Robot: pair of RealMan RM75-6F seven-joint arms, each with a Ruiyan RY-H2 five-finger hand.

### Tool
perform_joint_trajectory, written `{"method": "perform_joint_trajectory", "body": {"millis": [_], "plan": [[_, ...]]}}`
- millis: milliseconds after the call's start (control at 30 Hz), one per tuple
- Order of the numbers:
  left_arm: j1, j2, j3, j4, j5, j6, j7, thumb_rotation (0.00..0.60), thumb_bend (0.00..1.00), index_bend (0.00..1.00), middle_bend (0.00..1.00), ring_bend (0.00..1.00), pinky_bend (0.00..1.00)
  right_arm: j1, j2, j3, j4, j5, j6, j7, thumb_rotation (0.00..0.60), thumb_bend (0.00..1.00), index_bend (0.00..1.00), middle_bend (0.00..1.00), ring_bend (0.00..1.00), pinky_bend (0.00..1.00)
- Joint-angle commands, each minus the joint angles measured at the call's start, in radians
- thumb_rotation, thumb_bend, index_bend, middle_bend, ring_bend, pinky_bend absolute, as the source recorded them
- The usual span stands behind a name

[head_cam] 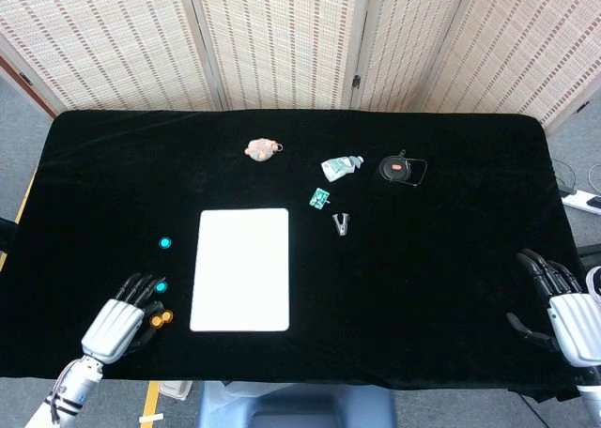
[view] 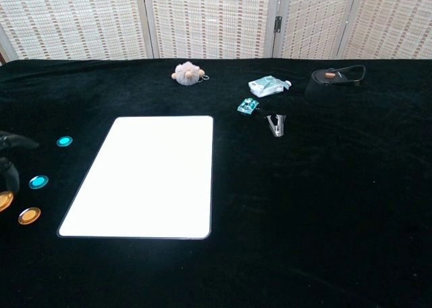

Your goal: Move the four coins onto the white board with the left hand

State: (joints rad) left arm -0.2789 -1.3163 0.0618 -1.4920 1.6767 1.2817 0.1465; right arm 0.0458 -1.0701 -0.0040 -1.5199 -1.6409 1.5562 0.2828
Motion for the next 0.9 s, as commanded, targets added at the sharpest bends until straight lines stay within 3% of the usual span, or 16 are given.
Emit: {"method": "perform_joint_trajectory", "body": {"millis": [33,433,900], "plan": [[-0.072,0.015,-0.063,-0.040,-0.037,-0.072,0.006,0.600,0.43,0.50,0.12,0.04,0.00,0.001,0.000,-0.001,0.001,-0.002,0.000,0.001,0.600,0.30,0.00,0.10,0.17,0.13],[-0.280,-0.076,-0.197,0.003,-0.233,-0.340,0.068,0.600,0.43,0.48,0.12,0.04,0.00,-0.004,-0.001,-0.001,0.003,0.007,0.001,0.000,0.600,0.30,0.00,0.10,0.17,0.13],[-0.396,-0.181,-0.240,0.119,-0.416,-0.464,0.125,0.600,0.43,0.47,0.12,0.03,0.00,-0.007,-0.001,0.002,0.002,0.023,-0.007,-0.008,0.600,0.30,0.00,0.10,0.17,0.13]]}}
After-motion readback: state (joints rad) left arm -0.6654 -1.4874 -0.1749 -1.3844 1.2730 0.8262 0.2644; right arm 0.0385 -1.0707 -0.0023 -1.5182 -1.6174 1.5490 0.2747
